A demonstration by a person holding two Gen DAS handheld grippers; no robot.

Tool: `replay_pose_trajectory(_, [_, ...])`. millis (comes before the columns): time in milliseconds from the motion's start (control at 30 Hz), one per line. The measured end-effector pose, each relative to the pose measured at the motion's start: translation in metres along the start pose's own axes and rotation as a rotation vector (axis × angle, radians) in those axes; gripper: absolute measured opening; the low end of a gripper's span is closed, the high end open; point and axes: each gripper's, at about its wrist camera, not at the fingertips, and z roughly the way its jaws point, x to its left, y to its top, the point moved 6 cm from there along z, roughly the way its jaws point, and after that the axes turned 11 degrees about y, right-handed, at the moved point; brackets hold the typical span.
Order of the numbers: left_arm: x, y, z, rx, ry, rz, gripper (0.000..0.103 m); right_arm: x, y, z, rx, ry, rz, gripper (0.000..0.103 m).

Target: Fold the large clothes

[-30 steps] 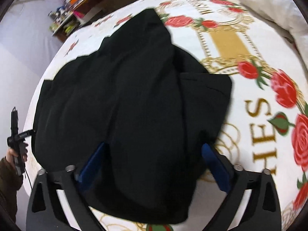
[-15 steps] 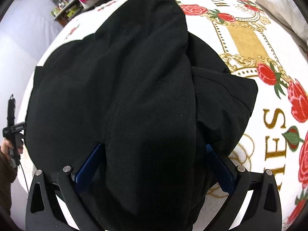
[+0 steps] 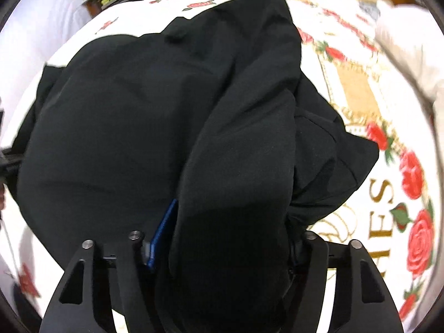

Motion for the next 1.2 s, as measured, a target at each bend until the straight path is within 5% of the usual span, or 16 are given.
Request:
replay_pose_trajectory(267, [-0.016,-0.008,-0.015,-0.035,0.121,0.001,0.044,0.007,0.004,0.005,0.018,-0.049,0.028,0.063])
replay_pose_trajectory(600, [0.007,-0.002,0.007,0.009,-0.092,-0.117,0.063,0.005,0.014,0.012,0.003,-0.049,0.069,0.067])
replay_pose_trajectory(733, [0.011,-0.002,0.003,0.0,-0.136,-0.14,0.047,0.005,0.017,0.014,0.0,-0.045,0.087,0.067])
replay_pose_trajectory(900, [0.018,0.006,-0.006,-0.016,-0.115,-0.182,0.029,0.019,0.017,0.003,-0.054,-0.107,0.051,0.044])
replay_pose_trajectory(1200, [0.04,0.02,-0.042,-0.098,-0.123,-0.217,0.023,0.02,0.017,-0.025,-0.146,-0.105,0.064,0.033])
